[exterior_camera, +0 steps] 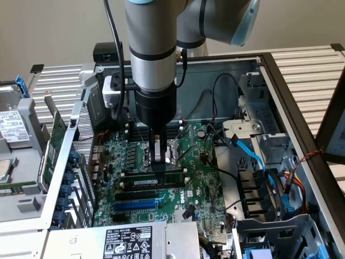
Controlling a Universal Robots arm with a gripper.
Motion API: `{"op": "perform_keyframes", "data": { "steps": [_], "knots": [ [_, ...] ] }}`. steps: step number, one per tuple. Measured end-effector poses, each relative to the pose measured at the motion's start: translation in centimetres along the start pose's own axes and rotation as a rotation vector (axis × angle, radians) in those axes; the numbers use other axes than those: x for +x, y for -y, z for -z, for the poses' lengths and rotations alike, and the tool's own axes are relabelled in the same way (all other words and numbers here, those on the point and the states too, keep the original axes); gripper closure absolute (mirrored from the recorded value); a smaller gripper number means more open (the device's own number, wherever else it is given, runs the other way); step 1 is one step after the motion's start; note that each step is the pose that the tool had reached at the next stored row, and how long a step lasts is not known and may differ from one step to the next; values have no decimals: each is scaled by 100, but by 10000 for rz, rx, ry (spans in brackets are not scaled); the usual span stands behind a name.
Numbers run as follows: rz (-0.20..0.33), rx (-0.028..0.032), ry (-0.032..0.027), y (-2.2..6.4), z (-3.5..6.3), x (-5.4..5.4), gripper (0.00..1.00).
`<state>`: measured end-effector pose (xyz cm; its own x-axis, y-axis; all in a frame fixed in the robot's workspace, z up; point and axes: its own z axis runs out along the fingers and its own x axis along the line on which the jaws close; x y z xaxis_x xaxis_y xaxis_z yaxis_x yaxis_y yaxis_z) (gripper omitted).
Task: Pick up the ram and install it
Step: 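Press down the ram until it locks into place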
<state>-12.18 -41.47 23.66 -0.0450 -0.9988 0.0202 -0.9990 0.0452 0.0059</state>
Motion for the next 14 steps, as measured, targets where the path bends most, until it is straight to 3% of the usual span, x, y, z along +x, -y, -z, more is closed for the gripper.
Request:
{"op": "perform_keyframes", "data": {
  "steps": [14],
  "knots": [
    [0,-2,-2,-18,37,5,73]
  ]
}}
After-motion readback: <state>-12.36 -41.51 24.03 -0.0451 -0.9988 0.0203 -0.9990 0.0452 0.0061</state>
